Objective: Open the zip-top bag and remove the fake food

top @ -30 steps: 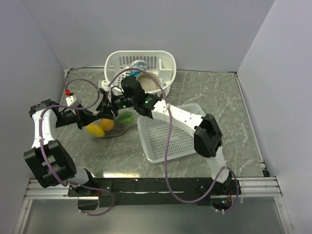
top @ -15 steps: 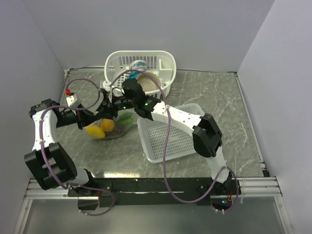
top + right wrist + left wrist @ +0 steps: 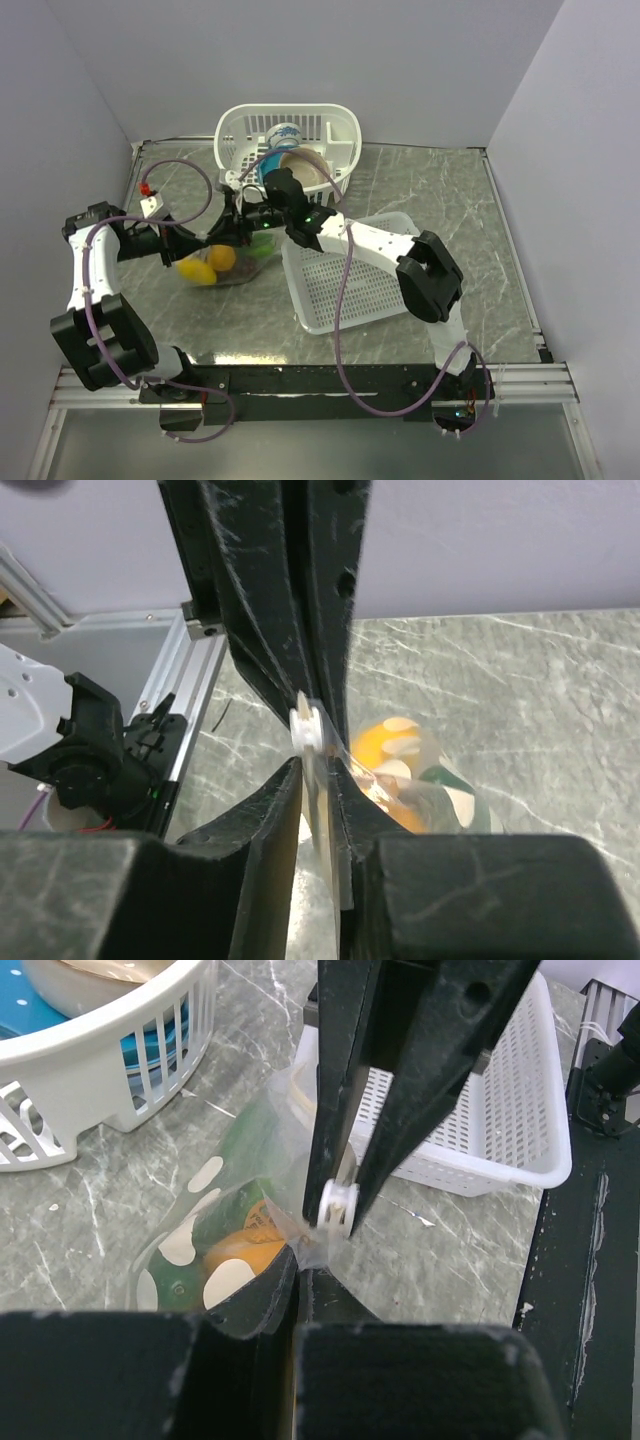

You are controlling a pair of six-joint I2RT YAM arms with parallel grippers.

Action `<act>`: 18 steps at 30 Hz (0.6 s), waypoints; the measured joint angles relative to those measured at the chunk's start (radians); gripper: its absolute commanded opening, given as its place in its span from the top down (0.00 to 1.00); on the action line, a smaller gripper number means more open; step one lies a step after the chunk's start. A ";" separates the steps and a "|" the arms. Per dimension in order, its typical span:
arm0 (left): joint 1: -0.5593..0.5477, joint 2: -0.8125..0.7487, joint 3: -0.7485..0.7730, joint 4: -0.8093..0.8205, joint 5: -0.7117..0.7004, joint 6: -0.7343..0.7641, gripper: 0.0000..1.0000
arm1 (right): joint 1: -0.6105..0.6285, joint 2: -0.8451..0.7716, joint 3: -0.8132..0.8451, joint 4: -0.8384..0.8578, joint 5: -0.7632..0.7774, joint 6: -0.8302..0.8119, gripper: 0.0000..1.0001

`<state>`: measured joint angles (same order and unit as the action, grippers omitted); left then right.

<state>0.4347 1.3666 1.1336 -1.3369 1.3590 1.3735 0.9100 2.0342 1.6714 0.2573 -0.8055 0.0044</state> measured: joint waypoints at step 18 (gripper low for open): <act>-0.001 -0.070 0.000 0.000 0.007 -0.035 0.93 | -0.094 -0.084 -0.146 0.102 -0.047 0.153 0.00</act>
<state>0.4335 1.2964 1.1336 -1.3365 1.3663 1.3380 0.8162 1.9507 1.5249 0.3592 -0.8524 0.1574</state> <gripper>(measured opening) 0.068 0.806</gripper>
